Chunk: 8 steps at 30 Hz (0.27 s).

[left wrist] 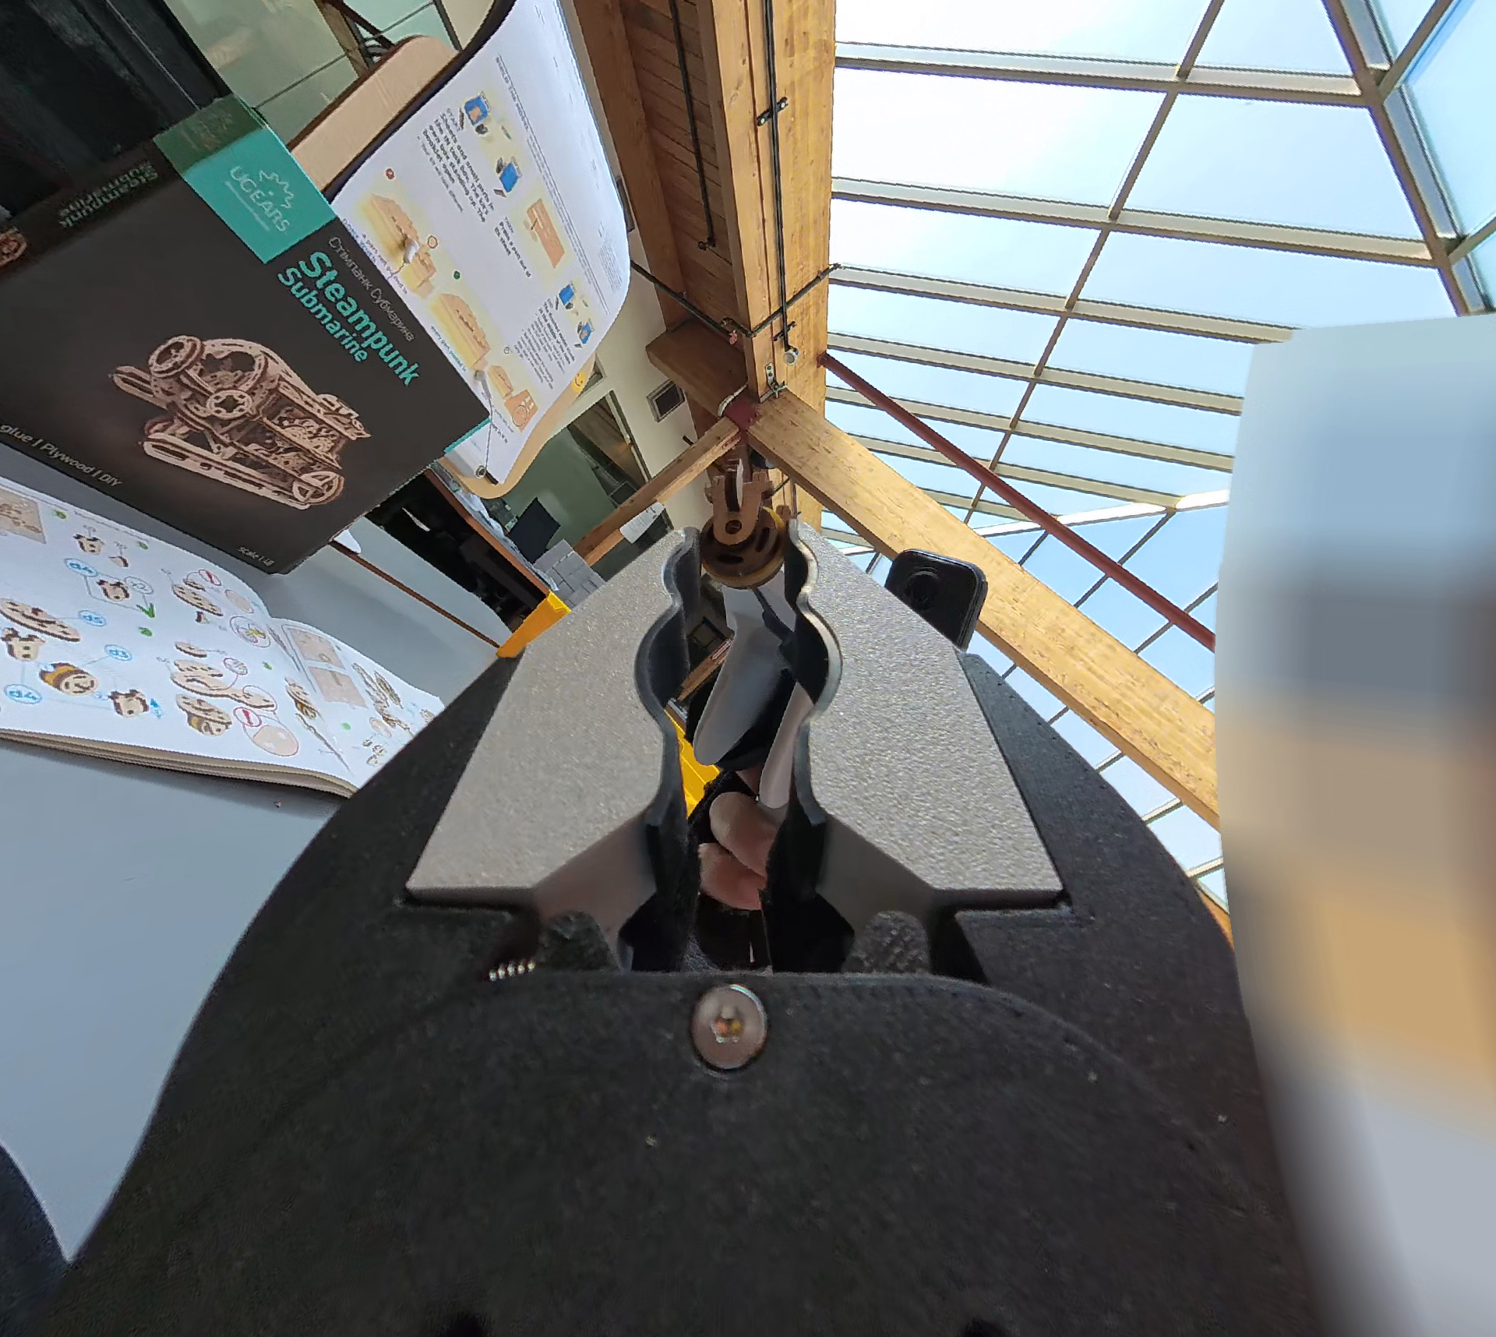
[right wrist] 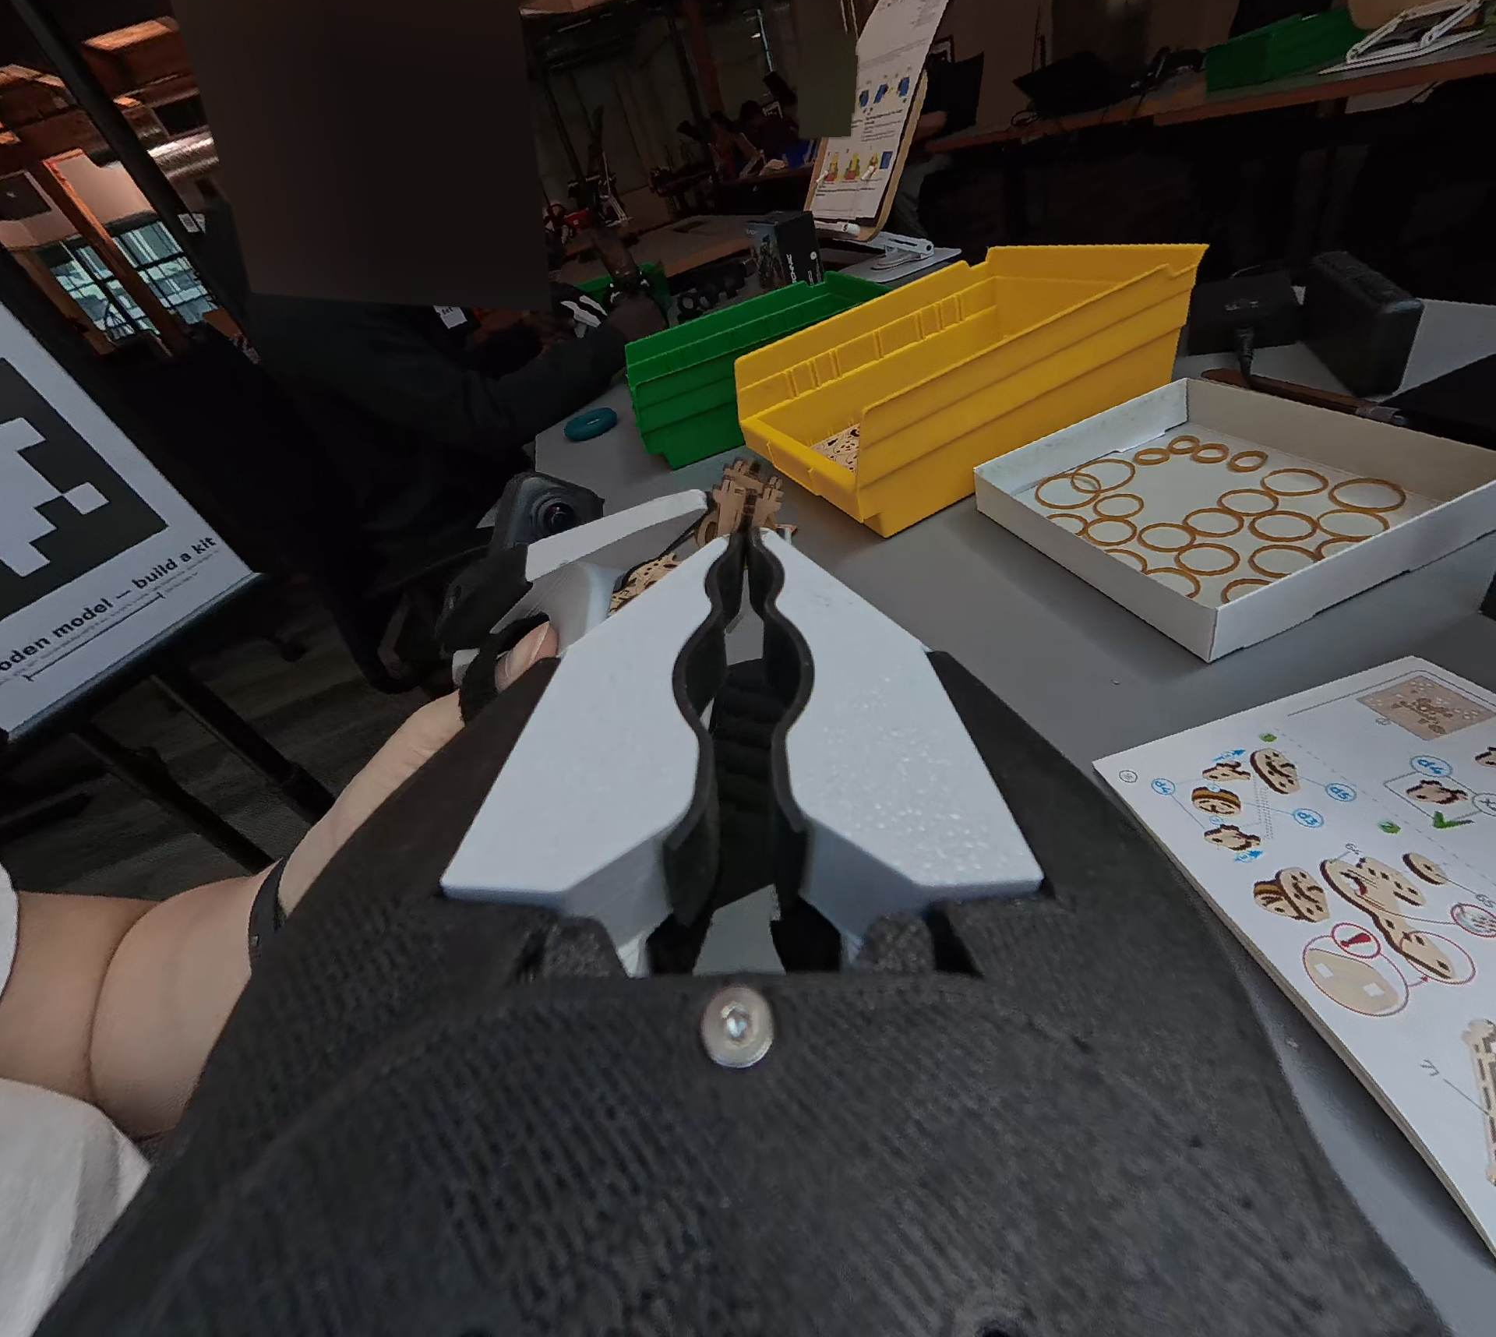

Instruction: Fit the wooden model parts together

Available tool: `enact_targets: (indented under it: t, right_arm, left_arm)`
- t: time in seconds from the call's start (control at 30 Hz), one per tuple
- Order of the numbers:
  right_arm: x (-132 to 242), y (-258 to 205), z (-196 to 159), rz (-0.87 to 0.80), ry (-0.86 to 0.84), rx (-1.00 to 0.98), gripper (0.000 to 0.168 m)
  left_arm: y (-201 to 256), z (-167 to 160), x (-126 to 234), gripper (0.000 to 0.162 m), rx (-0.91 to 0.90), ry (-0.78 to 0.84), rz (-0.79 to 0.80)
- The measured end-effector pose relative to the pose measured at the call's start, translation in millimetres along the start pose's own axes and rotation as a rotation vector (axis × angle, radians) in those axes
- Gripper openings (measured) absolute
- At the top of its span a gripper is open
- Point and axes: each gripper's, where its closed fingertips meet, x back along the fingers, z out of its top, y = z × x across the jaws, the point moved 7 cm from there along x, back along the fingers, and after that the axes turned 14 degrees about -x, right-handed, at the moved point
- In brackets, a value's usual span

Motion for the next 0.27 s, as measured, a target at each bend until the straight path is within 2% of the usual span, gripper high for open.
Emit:
enact_targets:
  t: [0.13,0.27]
  right_arm:
    - [2,-4,2,0.032,-0.009,0.009,0.003]
    - [19,1,10,0.114,0.008,0.047,0.010]
  left_arm:
    - [0,2,0,0.017,0.114,0.008,-0.076]
    - [2,2,1,0.017,0.230,0.005,-0.162]
